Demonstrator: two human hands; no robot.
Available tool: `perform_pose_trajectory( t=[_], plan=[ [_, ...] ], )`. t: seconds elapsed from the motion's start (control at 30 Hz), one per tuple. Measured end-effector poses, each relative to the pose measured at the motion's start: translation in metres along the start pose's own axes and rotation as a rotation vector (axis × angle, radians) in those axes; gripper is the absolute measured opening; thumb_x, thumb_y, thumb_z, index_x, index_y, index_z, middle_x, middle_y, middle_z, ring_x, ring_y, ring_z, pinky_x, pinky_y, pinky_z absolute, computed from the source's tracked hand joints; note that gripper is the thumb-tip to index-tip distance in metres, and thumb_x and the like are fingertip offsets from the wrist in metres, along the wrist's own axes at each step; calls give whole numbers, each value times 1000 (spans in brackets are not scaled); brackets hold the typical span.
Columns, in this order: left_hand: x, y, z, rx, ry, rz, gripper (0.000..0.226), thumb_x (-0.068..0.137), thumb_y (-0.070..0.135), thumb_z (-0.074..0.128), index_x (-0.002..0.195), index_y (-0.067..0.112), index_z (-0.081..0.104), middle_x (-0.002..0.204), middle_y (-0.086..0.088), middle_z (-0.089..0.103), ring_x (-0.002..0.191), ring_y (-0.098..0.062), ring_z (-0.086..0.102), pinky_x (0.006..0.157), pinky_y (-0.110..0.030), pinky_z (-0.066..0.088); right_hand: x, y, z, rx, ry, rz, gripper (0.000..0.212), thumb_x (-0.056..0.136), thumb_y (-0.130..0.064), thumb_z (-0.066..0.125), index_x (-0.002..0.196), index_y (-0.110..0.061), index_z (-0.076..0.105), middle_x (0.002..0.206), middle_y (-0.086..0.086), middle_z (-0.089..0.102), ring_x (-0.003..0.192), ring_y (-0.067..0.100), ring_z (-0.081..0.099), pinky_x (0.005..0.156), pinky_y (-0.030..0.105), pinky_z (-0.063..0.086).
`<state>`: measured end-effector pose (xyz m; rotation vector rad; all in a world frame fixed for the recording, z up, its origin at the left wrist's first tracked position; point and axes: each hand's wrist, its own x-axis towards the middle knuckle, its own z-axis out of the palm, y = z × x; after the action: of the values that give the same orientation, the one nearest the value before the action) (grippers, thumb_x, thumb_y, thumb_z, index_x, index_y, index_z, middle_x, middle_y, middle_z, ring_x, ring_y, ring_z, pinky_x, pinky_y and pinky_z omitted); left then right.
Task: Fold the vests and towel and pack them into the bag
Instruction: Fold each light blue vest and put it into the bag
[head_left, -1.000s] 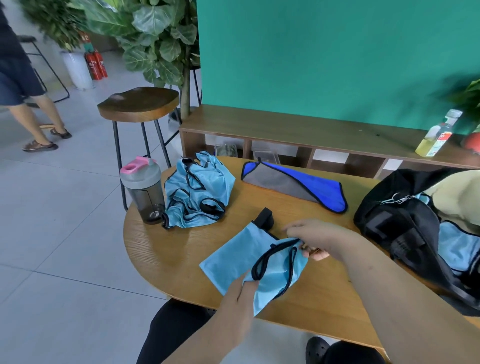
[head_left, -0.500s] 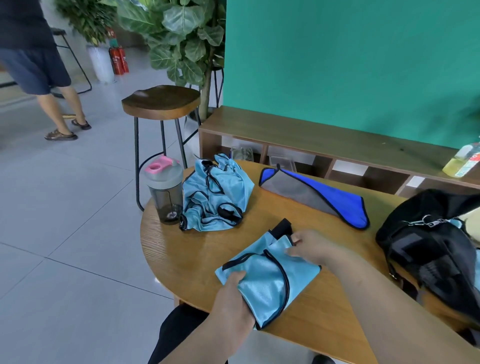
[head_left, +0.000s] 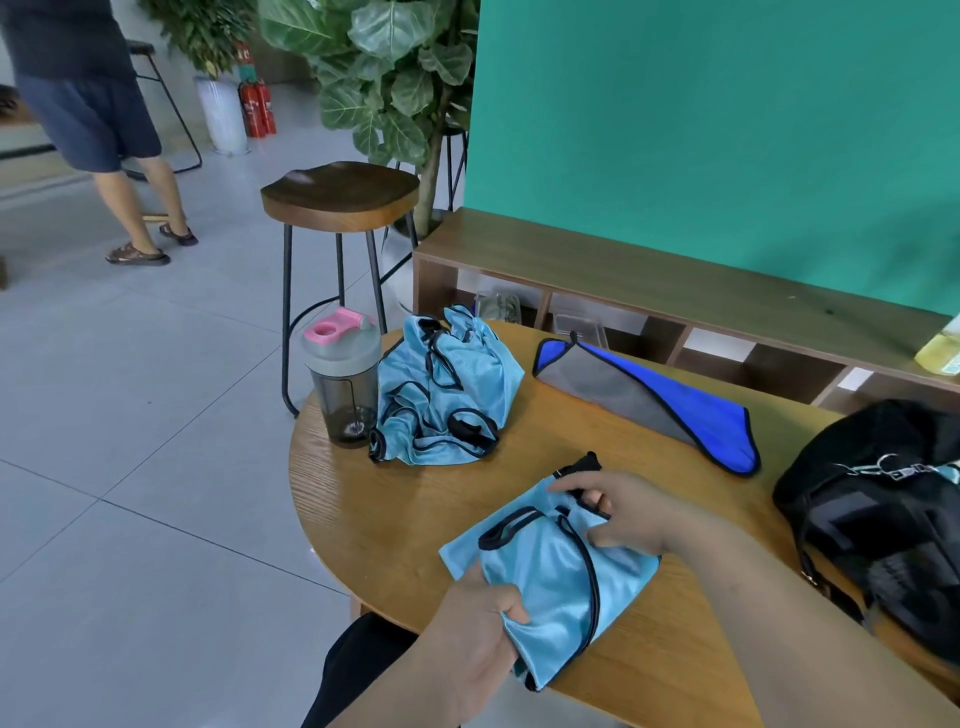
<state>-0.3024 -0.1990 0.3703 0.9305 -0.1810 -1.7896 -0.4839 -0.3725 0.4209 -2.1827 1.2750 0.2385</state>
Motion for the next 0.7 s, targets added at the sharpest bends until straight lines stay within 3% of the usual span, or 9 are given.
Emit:
perform_pose_trajectory(
  t=[0.07,0.13,0.23,0.33,0.5,0.63,0.7],
  plan=[
    [2,0,-3,-8,28,-16,86,55,-20,50,138,0,61,129,-30,68,117,-49,68,100,-62,54,1,-5,-3,-54,-92,-11,71,83,-17,70,136,-62,53,110,-15,57,79,7,56,72,23,49],
    [2,1,-3,9,43,-33,86,56,-21,49,138,1,61,127,-29,69,115,-48,69,97,-61,56,4,-6,-4,-102,-120,-14,63,83,-19,71,131,-57,57,119,-15,59,88,8,59,79,27,52],
    [2,3,0,65,79,-92,73,71,-28,47,138,-2,59,107,-26,75,93,-42,76,71,-46,61,10,-4,-6,-133,-87,-19,41,84,-29,78,113,-53,62,112,-8,58,94,12,58,82,31,52],
    [4,2,-2,-28,91,-82,72,72,-33,40,134,-4,61,100,-26,77,82,-42,78,59,-45,62,11,-1,-5,-94,57,-48,23,85,-39,83,99,-50,68,105,-11,56,90,9,58,77,28,50],
    [-6,0,-5,-72,4,-72,72,79,-28,32,139,1,58,127,-29,69,112,-50,70,70,-50,62,-2,7,4,-29,233,-117,24,85,-42,85,100,-53,71,102,-14,53,89,8,56,78,24,50],
    [-13,6,1,-69,-47,-116,56,85,-10,64,140,3,59,131,-24,69,120,-44,68,108,-58,51,-9,13,11,-8,274,-102,43,86,-41,85,121,-55,64,103,-20,60,91,4,59,79,21,51],
    [-15,11,11,-25,-19,-126,47,89,9,79,134,4,65,126,-20,73,115,-39,72,109,-55,51,-11,15,11,4,273,-72,42,88,-36,84,120,-55,63,103,-21,64,91,1,61,79,20,52]
  ],
)
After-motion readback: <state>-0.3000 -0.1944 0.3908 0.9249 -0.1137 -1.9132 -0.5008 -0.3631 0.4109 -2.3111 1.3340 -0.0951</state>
